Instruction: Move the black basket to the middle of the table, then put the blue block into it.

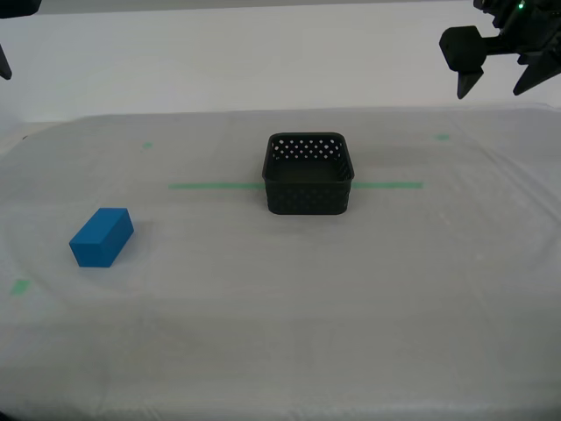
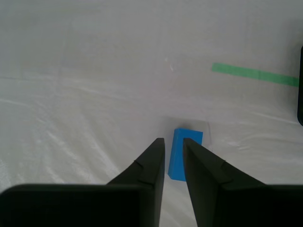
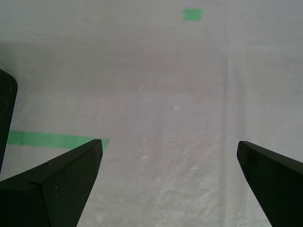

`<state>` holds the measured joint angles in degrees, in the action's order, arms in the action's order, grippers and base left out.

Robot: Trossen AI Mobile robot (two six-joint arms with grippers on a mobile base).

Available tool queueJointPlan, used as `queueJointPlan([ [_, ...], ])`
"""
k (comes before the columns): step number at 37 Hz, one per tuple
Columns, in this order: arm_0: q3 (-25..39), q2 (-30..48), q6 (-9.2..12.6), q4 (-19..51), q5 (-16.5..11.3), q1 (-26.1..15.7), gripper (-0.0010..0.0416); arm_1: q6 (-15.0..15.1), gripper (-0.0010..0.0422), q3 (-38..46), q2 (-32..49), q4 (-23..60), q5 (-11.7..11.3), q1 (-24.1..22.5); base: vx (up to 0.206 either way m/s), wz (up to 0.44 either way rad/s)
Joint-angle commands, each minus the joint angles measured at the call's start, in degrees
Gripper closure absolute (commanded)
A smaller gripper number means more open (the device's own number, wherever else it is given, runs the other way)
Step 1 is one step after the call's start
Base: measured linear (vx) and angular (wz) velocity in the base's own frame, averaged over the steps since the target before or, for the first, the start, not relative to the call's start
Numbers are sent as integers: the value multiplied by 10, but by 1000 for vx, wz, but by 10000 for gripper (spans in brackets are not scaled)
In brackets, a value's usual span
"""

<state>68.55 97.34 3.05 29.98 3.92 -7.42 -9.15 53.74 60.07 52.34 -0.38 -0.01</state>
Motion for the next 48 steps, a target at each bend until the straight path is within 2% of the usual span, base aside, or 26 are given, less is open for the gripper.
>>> queueJointPlan([
  [1, 0, 0, -1, 0, 0, 0, 7, -2, 315, 0, 0, 3, -1, 0, 0, 0],
  [9, 0, 0, -1, 0, 0, 0, 7, -12, 229, 0, 0, 12, -1, 0, 0, 0],
  [15, 0, 0, -1, 0, 0, 0, 7, -13, 174, 0, 0, 47, 0, 0, 0, 0],
  [24, 0, 0, -1, -1, 0, 0, 7, -12, 112, 0, 0, 119, 0, 0, 0, 0],
  [31, 0, 0, -1, 0, 0, 0, 7, -10, 78, 0, 0, 136, 2, 0, 0, 0],
  [33, 0, 0, -1, 0, 0, 0, 7, -10, 72, 0, 0, 138, 16, 0, 0, 0],
  [38, 0, 0, -1, 0, 0, 0, 7, -28, 69, 0, 0, 150, 76, 0, 0, 0],
  [44, 0, 0, -1, 0, 0, 0, 7, -45, 76, -1, 0, 163, 79, -1, 0, 0],
  [48, 0, 0, -1, 0, 0, 0, 7, -45, 81, -4, 3, 163, 79, -1, 0, 0],
])
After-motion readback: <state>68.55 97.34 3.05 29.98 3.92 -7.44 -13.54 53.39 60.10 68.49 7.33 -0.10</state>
